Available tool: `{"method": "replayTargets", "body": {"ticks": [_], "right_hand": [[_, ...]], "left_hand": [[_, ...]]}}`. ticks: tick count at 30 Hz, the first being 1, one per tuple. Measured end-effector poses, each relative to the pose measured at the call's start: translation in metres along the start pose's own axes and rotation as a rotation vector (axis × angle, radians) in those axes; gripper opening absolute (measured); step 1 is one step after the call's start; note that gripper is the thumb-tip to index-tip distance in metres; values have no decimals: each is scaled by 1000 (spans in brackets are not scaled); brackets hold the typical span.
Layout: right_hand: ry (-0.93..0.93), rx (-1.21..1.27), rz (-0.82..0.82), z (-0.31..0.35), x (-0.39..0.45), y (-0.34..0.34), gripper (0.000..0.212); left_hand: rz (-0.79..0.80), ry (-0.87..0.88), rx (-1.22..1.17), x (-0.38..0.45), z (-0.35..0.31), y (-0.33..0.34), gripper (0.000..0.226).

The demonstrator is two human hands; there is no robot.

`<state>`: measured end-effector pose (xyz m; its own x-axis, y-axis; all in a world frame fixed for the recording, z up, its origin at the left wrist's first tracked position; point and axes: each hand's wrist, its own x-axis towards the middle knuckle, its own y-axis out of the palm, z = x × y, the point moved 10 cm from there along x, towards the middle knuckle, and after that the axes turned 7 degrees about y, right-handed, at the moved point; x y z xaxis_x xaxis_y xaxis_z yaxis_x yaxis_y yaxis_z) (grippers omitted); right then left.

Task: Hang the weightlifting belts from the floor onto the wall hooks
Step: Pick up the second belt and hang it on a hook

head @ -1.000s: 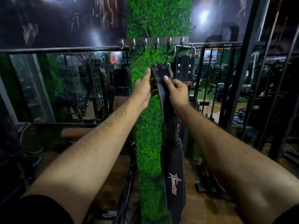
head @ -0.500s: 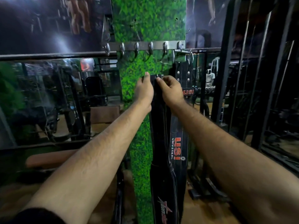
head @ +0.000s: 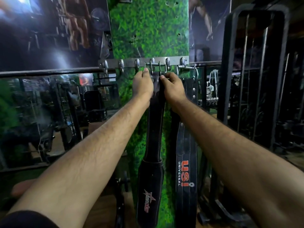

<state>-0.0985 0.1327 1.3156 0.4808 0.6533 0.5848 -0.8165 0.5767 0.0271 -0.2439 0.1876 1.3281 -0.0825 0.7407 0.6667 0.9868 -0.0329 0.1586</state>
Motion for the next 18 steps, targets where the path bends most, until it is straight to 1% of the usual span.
{"method": "replayTargets", "body": {"ticks": [4, 9, 11, 13, 15, 17, 18], "right_hand": [[-2, 22, 17, 4, 19, 5, 18], [98, 26, 49, -18, 37, 19, 22], [117, 18, 61, -36, 39, 23, 23], [119, 8, 50, -51, 36, 24, 26], [95, -21, 19, -62, 29, 22, 30], [49, -42, 32, -74, 10, 23, 29], [22, -54, 50, -84, -2, 23, 27]], "left_hand": [[-28, 14, -9, 22, 2, 7, 36], [-62, -99, -22, 38, 29, 10, 36], [-26, -113, 33, 34, 47, 9, 35], [29, -92, 15, 26, 61, 9, 36], [83, -24, -25, 10, 61, 11, 37], [151, 47, -16, -10, 64, 13, 42], [180, 71, 2, -20, 72, 11, 38]]}}
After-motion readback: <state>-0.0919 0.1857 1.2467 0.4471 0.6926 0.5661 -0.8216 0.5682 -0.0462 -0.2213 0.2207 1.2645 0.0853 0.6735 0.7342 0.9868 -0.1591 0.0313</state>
